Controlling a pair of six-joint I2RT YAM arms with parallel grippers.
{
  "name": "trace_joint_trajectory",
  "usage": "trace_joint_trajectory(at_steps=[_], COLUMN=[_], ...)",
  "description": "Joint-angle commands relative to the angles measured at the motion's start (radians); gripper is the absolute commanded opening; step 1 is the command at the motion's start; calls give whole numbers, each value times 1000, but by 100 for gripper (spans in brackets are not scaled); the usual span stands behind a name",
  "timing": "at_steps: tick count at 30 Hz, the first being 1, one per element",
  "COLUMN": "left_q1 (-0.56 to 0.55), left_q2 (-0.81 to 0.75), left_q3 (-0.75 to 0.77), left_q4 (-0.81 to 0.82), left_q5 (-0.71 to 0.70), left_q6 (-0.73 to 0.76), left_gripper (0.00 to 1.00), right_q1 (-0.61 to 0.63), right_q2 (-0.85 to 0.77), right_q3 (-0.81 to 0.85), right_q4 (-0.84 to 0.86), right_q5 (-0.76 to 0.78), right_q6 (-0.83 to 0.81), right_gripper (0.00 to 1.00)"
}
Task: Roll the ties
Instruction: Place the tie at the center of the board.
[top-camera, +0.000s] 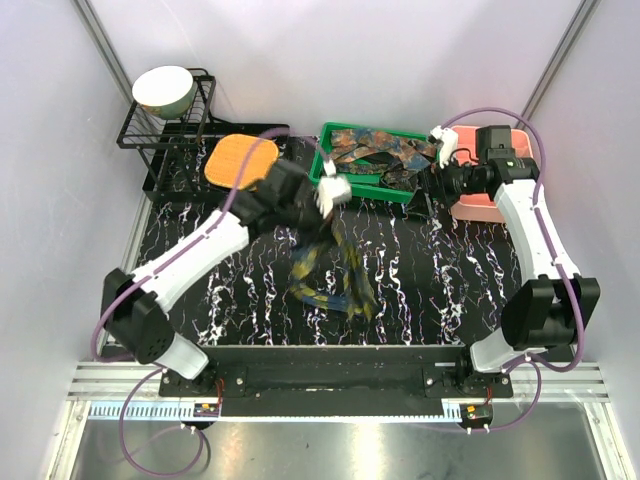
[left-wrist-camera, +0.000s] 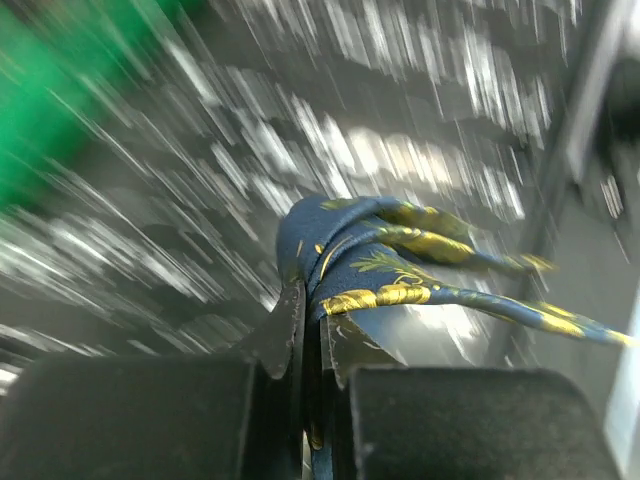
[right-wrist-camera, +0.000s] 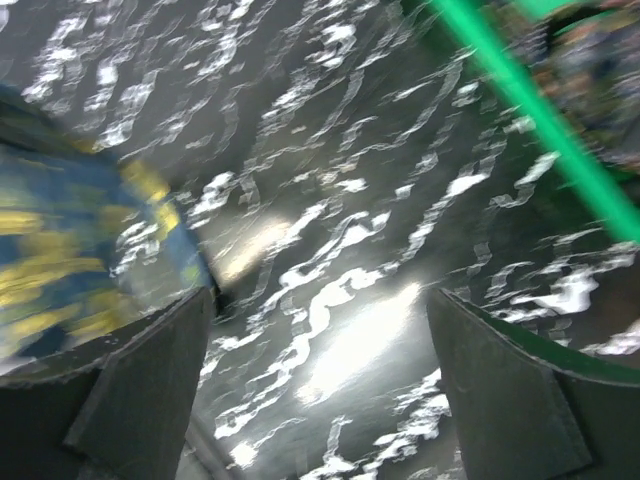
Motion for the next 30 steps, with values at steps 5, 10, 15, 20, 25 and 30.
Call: trace_joint_trajectory(at_steps=[5,10,15,20,25,30], left_q1=[90,125,148,174,176,174], left_q2=[58,39,28,-9,-40,-64], left_q3=[-246,-312,-346,-378,-398,-408], left_q4=[-158,-123,-91,-53,-50,-62], left_q5=[191,214,232,278,291,285], left_q6=[58,154,171,204,264,301], left_gripper=[0,0,0,0,0,0], right_q1=[8,132,300,386,442,527], right_q2=[-2,-10,-10,51,200,268], right_q3=[-112,-227,-318,-376,-347,-324], right_q4=[-155,-60,50,122,173,182], right_q5=[-213,-234,-288,-265,-290,-299], right_q6=[48,133,201,200,180,158], right_gripper=[81,75,79,87,88,88])
